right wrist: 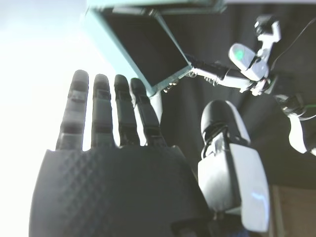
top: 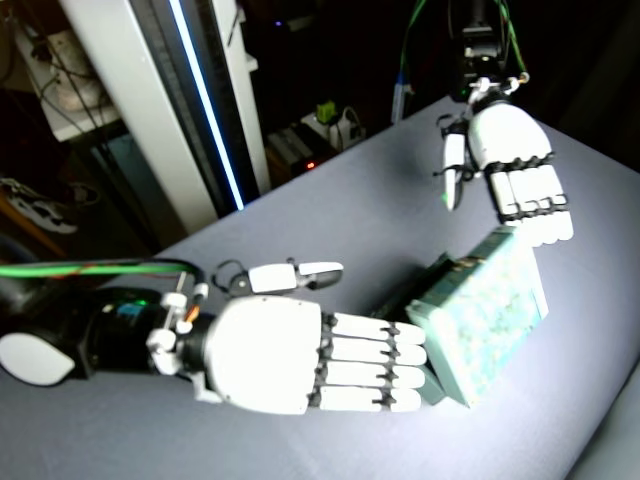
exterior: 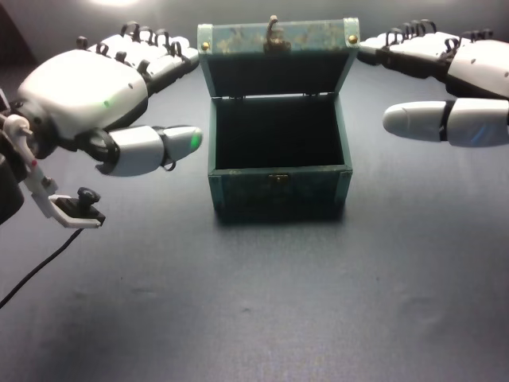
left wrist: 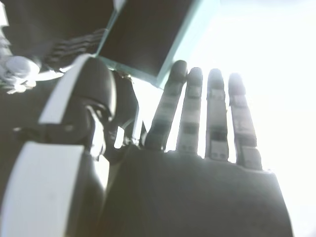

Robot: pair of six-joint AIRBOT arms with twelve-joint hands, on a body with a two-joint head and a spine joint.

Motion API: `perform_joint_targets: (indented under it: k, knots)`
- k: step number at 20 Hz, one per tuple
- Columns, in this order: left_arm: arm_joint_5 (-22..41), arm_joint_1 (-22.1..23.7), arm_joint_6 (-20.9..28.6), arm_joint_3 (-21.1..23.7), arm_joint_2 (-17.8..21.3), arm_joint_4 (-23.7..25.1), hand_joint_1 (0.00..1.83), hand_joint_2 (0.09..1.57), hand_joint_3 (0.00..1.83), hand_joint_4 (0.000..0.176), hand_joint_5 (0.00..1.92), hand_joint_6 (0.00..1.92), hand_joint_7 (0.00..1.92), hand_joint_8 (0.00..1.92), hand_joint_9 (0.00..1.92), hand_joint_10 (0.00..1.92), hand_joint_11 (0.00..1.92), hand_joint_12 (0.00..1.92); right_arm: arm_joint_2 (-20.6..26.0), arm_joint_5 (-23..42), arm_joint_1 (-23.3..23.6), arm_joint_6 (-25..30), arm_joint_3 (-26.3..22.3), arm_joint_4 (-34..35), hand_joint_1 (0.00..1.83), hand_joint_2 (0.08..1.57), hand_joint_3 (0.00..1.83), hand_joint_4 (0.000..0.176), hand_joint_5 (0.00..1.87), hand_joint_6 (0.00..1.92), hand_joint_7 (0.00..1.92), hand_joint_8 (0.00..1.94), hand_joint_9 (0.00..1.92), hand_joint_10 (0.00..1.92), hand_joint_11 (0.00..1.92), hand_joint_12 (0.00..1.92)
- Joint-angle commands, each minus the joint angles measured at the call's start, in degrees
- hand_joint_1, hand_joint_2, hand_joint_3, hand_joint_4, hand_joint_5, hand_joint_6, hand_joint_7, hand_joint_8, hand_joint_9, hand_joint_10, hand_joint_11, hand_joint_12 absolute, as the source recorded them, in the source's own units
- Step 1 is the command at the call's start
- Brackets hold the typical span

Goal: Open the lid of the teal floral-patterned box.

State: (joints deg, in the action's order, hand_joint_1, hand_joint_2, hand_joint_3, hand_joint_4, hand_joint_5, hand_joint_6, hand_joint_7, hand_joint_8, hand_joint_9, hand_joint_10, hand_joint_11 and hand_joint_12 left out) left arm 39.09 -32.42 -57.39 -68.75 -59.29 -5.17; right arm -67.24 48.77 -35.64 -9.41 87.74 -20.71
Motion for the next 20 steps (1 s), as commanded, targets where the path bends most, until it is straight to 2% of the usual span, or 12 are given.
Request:
perform_joint_targets:
  k: [1, 2, 3, 4, 5, 7, 11, 12, 17, 20]
  knots:
    - [8.3, 1.4, 0.1, 0.1, -0.8, 2.1, 0.0, 1.3, 0.01, 0.0, 0.01, 0.0, 0.01, 0.0, 0.05, 0.0, 0.06, 0.15, -1.0, 8.8, 1.7, 0.6, 0.0, 0.7, 0.0, 1.27, 0.01, 0.0, 0.14, 0.0, 0.12, 0.0, 0.12, 0.0, 0.02, 0.3]
    - [8.3, 1.7, -0.2, -0.2, -1.0, 1.8, 0.0, 1.41, 0.01, 0.0, 0.04, 0.0, 0.03, 0.0, 0.05, 0.0, 0.06, 0.15, -1.4, 8.5, 2.3, 0.6, 0.5, 0.7, 0.0, 1.3, 0.0, 0.0, 0.14, 0.0, 0.12, 0.0, 0.11, 0.0, 0.0, 0.33]
    - [8.1, 2.1, -0.5, -0.4, -1.2, 1.6, 0.14, 1.51, 0.02, 0.0, 0.05, 0.0, 0.05, 0.0, 0.07, 0.0, 0.06, 0.16, -1.8, 8.1, 2.8, 0.6, 1.0, 0.7, 0.0, 1.33, 0.02, 0.0, 0.14, 0.0, 0.13, 0.0, 0.11, 0.0, 0.0, 0.34]
    - [7.9, 2.5, -1.0, -0.6, -1.5, 1.3, 0.25, 1.55, 0.02, 0.0, 0.04, 0.0, 0.04, 0.0, 0.07, 0.0, 0.05, 0.17, -2.2, 7.4, 3.5, 0.6, 1.7, 0.7, 0.0, 1.32, 0.01, 0.0, 0.16, 0.0, 0.14, 0.0, 0.11, 0.0, 0.0, 0.31]
    - [7.6, 2.7, -1.4, -0.9, -1.8, 0.9, 0.27, 1.57, 0.0, 0.0, 0.05, 0.0, 0.05, 0.01, 0.08, 0.0, 0.02, 0.3, -2.5, 6.7, 3.9, 0.6, 2.4, 0.7, 0.0, 1.32, 0.0, 0.0, 0.16, 0.0, 0.13, 0.0, 0.11, 0.0, 0.0, 0.29]
    - [7.0, 3.2, -2.2, -1.8, -2.3, 0.1, 0.32, 1.56, 0.01, 0.0, 0.04, 0.0, 0.06, 0.01, 0.09, 0.0, 0.0, 0.38, -2.9, 5.4, 4.7, 0.6, 3.4, 0.7, 0.0, 1.33, 0.01, 0.0, 0.18, 0.01, 0.13, 0.0, 0.11, 0.0, 0.0, 0.28]
    - [6.7, 3.7, -3.6, -3.1, -2.6, -2.6, 0.3, 1.54, 0.0, 0.0, 0.04, 0.0, 0.03, 0.0, 0.05, 0.0, 0.0, 0.26, -3.0, 3.6, 5.4, 0.6, 4.9, 1.2, 0.0, 1.36, 0.01, 0.0, 0.17, 0.0, 0.14, 0.0, 0.11, 0.0, 0.0, 0.28]
    - [6.7, 3.8, -4.0, -3.3, -2.5, -3.3, 0.31, 1.54, 0.0, 0.0, 0.03, 0.0, 0.01, 0.0, 0.02, 0.0, 0.0, 0.13, -3.0, 3.0, 5.5, 0.6, 5.4, 1.4, 0.0, 1.34, 0.0, 0.0, 0.17, 0.0, 0.12, 0.0, 0.08, 0.01, 0.01, 0.18]
    - [6.5, 3.8, -6.0, -4.9, -2.4, -7.5, 0.37, 1.52, 0.0, 0.0, 0.03, 0.0, 0.0, 0.0, 0.01, 0.0, 0.0, 0.09, -3.0, -1.2, 5.7, 0.6, 8.0, 2.3, 0.0, 1.34, 0.0, 0.0, 0.14, 0.0, 0.09, 0.0, 0.05, 0.0, 0.0, 0.12]
    - [6.6, 4.0, -6.5, -5.2, -1.9, -8.7, 0.28, 1.51, 0.0, 0.0, 0.01, 0.01, 0.0, 0.0, 0.02, 0.0, 0.0, 0.1, -3.0, -2.6, 5.7, 0.5, 9.2, 3.5, 0.0, 1.37, 0.01, 0.0, 0.13, 0.0, 0.06, 0.0, 0.04, 0.0, 0.0, 0.13]
